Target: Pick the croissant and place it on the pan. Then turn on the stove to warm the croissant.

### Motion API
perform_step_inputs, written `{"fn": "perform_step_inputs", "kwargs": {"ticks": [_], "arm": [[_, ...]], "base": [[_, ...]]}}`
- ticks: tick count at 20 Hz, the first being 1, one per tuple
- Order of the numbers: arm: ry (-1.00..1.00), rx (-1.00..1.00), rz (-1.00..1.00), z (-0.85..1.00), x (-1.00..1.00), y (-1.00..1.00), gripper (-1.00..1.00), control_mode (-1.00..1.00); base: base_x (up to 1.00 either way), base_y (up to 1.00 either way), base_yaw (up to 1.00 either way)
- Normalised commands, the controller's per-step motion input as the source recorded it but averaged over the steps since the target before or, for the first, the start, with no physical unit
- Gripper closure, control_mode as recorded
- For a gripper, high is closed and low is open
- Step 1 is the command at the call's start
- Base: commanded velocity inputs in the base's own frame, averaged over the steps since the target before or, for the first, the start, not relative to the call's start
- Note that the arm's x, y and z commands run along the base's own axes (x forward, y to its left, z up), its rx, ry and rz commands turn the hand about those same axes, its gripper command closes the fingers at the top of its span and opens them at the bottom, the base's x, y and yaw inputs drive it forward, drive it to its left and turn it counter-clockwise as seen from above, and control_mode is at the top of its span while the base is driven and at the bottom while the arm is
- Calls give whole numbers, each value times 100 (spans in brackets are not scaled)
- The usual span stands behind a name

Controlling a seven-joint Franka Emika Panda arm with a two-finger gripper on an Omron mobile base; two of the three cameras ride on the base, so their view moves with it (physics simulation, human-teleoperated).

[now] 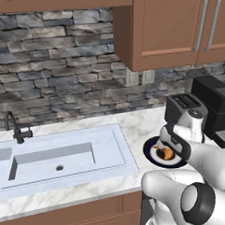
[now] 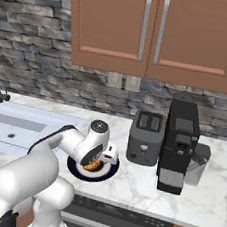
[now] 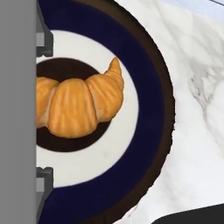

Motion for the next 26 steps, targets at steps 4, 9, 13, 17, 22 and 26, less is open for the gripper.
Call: {"fn": "perform_step_inputs", "kwargs": {"ticks": [4, 9, 13, 17, 22, 26], "arm": [[0, 0, 0, -1, 8, 0, -100, -100], [0, 0, 0, -16, 3, 0, -100, -100], [0, 0, 0, -23, 6, 0, -100, -100], [0, 0, 0, -24, 6, 0, -100, -100], [0, 0, 0, -21, 11, 10, -100, -100], [0, 0, 0, -21, 4, 22, -100, -100]], "base": [[0, 0, 0], [0, 0, 0], [0, 0, 0], [0, 0, 0], [0, 0, 0], [0, 0, 0]]}}
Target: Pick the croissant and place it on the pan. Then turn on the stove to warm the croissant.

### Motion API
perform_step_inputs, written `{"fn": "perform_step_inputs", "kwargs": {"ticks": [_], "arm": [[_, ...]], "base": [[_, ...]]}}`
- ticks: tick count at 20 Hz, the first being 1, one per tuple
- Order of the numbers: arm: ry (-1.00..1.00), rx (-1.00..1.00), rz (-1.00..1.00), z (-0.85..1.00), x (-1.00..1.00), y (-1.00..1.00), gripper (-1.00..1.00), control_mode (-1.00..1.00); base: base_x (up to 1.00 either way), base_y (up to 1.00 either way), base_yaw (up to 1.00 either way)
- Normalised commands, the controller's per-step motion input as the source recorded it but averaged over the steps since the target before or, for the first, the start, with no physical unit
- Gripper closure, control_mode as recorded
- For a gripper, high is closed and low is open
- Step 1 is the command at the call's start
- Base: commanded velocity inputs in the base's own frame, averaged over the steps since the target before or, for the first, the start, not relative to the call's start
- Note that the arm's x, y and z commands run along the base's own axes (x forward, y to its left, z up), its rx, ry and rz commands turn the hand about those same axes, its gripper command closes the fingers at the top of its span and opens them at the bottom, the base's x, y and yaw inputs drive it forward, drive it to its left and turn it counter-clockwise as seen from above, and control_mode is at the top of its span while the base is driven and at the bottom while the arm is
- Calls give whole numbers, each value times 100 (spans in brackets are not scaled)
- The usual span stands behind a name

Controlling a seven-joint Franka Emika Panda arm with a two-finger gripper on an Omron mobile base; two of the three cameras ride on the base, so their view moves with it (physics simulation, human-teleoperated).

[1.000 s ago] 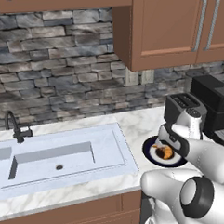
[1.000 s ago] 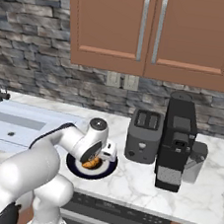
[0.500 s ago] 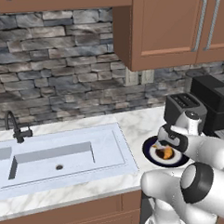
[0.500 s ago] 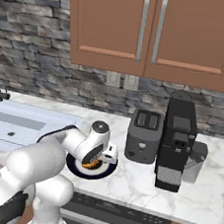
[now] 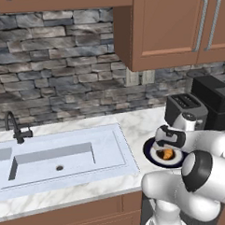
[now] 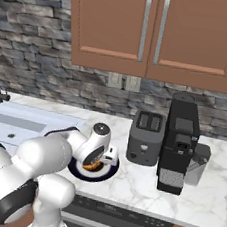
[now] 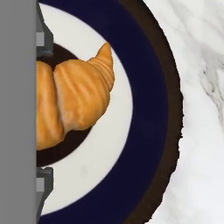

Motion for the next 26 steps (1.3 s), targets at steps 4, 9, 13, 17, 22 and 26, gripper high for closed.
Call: {"fn": "perform_step_inputs", "kwargs": {"ticks": [4, 9, 13, 17, 22, 26], "arm": [[0, 0, 0, -24, 0, 22, -100, -100], [0, 0, 0, -34, 0, 10, -100, -100], [0, 0, 0, -40, 0, 1, 100, -100], [0, 0, 0, -40, 0, 0, 100, -100], [0, 0, 0, -7, 0, 0, 100, -100], [0, 0, 0, 1, -3, 0, 100, -100]], "base": [[0, 0, 0], [0, 0, 0], [0, 0, 0], [0, 0, 0], [0, 0, 0], [0, 0, 0]]}}
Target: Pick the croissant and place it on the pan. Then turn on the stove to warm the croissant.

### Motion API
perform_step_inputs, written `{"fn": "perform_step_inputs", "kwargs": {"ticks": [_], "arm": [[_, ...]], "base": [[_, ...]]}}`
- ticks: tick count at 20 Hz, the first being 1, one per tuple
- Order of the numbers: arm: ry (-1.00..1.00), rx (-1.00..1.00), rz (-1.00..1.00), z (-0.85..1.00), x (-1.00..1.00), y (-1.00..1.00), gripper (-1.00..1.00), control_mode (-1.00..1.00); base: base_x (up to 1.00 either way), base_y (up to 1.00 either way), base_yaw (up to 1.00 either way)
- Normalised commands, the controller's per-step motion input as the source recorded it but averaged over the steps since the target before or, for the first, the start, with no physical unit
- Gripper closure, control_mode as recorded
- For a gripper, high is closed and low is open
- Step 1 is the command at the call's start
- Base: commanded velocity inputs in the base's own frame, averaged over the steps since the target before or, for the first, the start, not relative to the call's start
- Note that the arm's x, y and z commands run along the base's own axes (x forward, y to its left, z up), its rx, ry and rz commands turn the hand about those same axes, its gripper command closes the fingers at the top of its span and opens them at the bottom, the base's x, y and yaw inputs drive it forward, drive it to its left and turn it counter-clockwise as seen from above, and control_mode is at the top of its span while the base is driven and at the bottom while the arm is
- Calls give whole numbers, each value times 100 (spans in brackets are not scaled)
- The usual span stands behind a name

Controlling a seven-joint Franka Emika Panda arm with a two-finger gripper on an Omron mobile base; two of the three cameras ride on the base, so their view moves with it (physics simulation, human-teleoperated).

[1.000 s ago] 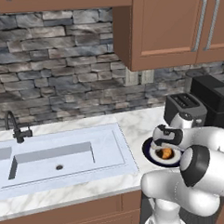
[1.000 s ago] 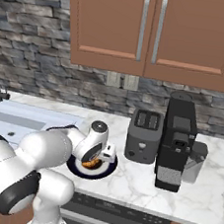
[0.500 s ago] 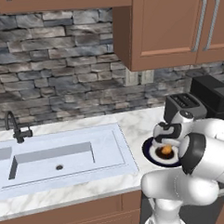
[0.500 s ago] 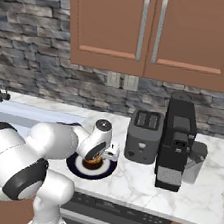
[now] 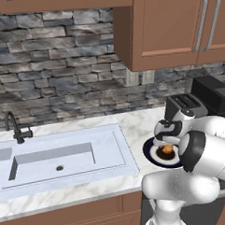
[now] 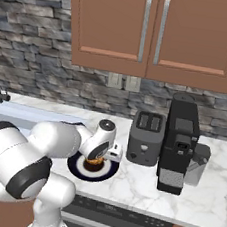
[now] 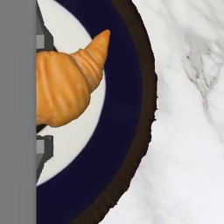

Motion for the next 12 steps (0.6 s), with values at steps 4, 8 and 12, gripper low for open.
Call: {"fn": "perform_step_inputs", "kwargs": {"ticks": [4, 8, 12], "arm": [[0, 0, 0, 36, -22, 0, 100, -100], [-6, 0, 0, 71, -31, 0, 100, -100], [-8, 0, 0, 72, -35, 0, 100, -100]], "base": [[0, 0, 0], [0, 0, 0], [0, 0, 0]]}}
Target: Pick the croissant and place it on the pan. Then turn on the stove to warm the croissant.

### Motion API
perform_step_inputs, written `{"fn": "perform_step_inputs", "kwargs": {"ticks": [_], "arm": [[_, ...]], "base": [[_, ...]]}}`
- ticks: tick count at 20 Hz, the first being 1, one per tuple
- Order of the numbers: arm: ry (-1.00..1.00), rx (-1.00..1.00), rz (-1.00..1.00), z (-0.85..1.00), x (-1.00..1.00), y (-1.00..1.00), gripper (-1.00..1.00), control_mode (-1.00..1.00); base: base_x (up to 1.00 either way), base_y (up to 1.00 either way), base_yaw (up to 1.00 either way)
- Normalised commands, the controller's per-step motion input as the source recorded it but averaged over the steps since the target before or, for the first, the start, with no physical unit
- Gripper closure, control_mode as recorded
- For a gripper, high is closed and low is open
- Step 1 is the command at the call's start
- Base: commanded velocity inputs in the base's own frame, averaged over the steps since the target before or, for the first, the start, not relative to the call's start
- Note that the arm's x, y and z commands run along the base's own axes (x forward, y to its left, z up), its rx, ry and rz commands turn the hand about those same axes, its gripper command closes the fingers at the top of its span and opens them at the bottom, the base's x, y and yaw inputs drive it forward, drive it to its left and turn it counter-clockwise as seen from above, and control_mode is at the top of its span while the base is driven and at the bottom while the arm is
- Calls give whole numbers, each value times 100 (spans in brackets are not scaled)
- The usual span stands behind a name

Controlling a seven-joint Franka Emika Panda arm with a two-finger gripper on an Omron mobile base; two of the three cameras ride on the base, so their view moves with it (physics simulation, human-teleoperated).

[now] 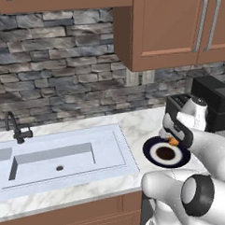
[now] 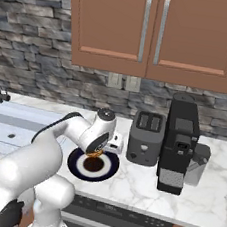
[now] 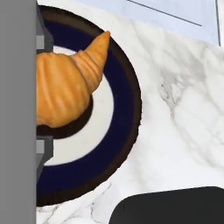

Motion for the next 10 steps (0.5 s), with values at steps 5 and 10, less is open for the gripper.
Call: {"fn": "perform_step_inputs", "kwargs": {"ticks": [5, 10], "arm": [[-10, 0, 2, 75, -36, 4, 100, -100], [-16, 0, 1, 67, -55, 0, 100, -100]], "base": [[0, 0, 0], [0, 0, 0]]}}
